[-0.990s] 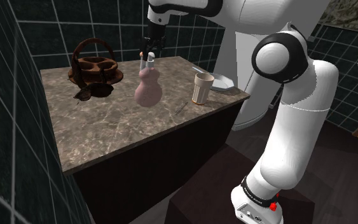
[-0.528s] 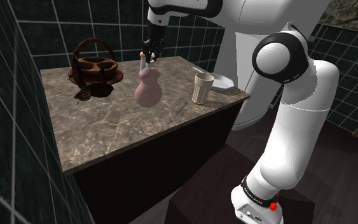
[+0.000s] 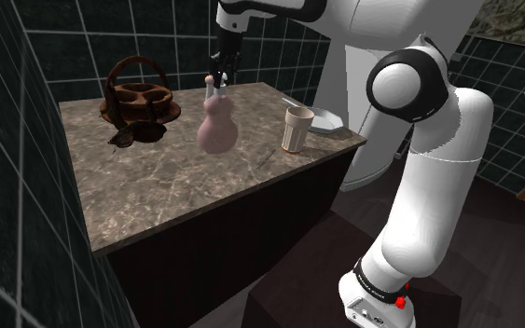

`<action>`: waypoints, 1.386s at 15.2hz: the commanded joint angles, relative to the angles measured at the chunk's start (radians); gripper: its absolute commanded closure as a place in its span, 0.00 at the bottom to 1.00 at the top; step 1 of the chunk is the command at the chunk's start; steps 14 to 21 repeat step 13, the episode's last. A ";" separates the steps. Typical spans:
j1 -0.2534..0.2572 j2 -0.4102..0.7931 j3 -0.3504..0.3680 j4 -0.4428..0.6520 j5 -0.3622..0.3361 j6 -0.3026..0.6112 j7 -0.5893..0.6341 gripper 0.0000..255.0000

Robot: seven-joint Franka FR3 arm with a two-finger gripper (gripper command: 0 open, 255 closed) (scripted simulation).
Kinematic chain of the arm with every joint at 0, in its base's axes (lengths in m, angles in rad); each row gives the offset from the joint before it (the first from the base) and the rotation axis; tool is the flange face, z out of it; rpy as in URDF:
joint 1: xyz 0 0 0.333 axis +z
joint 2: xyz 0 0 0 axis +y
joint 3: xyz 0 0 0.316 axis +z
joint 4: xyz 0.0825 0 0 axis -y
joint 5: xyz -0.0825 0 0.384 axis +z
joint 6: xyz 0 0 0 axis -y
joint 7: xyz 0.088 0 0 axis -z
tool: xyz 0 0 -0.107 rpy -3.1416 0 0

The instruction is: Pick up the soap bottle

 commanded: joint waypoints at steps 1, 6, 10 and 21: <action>0.001 0.006 0.000 0.039 -0.001 -0.032 0.002 1.00; 0.001 0.043 0.001 0.164 -0.002 -0.119 0.006 1.00; 0.002 0.087 0.001 0.288 -0.003 -0.199 0.009 1.00; 0.003 0.103 0.001 0.329 -0.004 -0.225 0.010 1.00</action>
